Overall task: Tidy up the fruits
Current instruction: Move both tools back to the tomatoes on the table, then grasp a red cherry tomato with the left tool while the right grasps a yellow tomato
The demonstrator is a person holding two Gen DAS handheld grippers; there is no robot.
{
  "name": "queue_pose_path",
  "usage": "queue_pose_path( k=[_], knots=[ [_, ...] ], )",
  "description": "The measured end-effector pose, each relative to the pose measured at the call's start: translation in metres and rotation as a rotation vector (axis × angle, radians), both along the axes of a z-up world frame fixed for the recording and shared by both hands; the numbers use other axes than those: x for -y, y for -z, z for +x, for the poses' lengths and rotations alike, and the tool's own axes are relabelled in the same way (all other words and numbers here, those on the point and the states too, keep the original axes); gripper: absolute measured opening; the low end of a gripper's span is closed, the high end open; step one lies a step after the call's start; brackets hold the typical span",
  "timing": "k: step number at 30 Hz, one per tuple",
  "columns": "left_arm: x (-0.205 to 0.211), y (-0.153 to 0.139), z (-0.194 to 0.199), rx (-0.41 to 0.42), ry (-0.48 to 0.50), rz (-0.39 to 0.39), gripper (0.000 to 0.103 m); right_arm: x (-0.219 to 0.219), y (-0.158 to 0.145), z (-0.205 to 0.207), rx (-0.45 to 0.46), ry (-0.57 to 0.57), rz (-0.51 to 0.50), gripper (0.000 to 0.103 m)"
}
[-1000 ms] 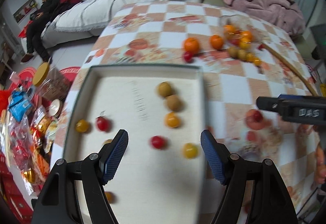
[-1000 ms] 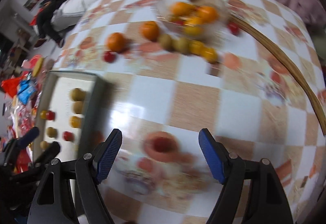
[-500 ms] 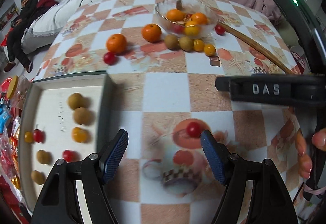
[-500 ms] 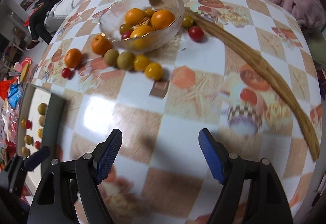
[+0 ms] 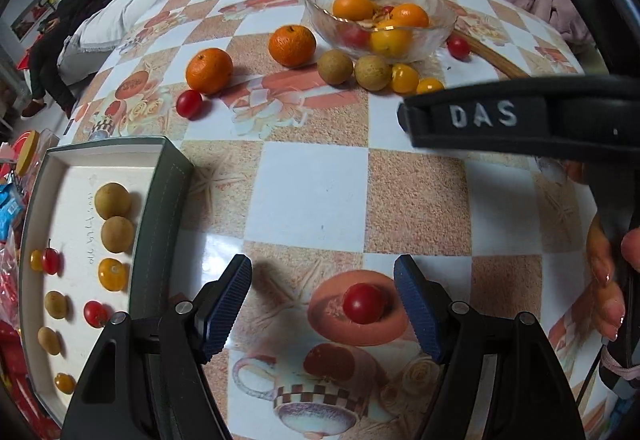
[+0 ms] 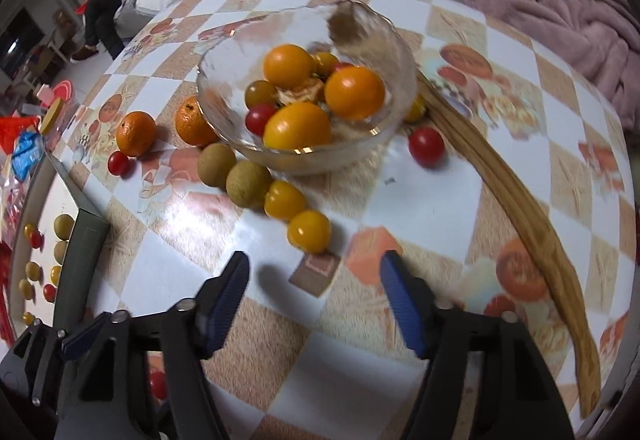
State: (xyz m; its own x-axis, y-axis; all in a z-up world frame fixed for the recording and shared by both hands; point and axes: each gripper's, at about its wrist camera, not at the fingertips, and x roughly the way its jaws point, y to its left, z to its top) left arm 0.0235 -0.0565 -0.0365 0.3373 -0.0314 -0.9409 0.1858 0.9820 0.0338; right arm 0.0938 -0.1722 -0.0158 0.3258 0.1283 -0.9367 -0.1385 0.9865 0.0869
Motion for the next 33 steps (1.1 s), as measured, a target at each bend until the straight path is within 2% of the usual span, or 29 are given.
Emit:
queue_pose_path(
  k=[2,4,5,6,7,10,15,18,26,33],
  knots=[
    [0.002,0.000,-0.001,0.004,-0.008,0.001,0.074,-0.002,0.000,0.002,0.010,-0.011,-0.013,0.058],
    [0.003,-0.001,-0.001,-0.003,-0.009,-0.022,0.062,-0.002,-0.001,0.005,0.017,-0.012,-0.016,0.040],
    [0.005,-0.002,-0.002,-0.005,-0.005,-0.028,0.059,0.000,-0.002,0.005,0.017,-0.010,-0.010,0.034],
    [0.007,-0.003,-0.002,-0.005,0.004,-0.029,0.051,0.000,-0.001,0.009,0.011,-0.010,0.019,0.026],
    [0.010,-0.003,-0.003,-0.006,0.014,-0.032,0.042,0.000,-0.001,0.010,0.004,-0.010,0.035,0.023],
    [0.014,-0.006,-0.005,-0.019,0.035,-0.045,0.022,0.004,-0.003,0.006,0.000,-0.007,0.056,0.023],
    [0.000,-0.009,-0.006,-0.053,0.005,-0.130,0.022,0.022,-0.010,-0.012,-0.013,0.034,0.107,0.023],
    [-0.007,-0.014,-0.008,-0.050,0.000,-0.155,0.022,0.030,-0.010,-0.027,-0.030,0.057,0.126,0.023],
    [-0.015,-0.020,-0.011,-0.041,0.007,-0.167,0.022,0.039,-0.012,-0.063,-0.063,0.097,0.152,0.023],
    [-0.005,-0.012,-0.015,-0.043,0.046,-0.161,0.022,0.039,-0.014,-0.081,-0.075,0.117,0.162,0.023]
  ],
)
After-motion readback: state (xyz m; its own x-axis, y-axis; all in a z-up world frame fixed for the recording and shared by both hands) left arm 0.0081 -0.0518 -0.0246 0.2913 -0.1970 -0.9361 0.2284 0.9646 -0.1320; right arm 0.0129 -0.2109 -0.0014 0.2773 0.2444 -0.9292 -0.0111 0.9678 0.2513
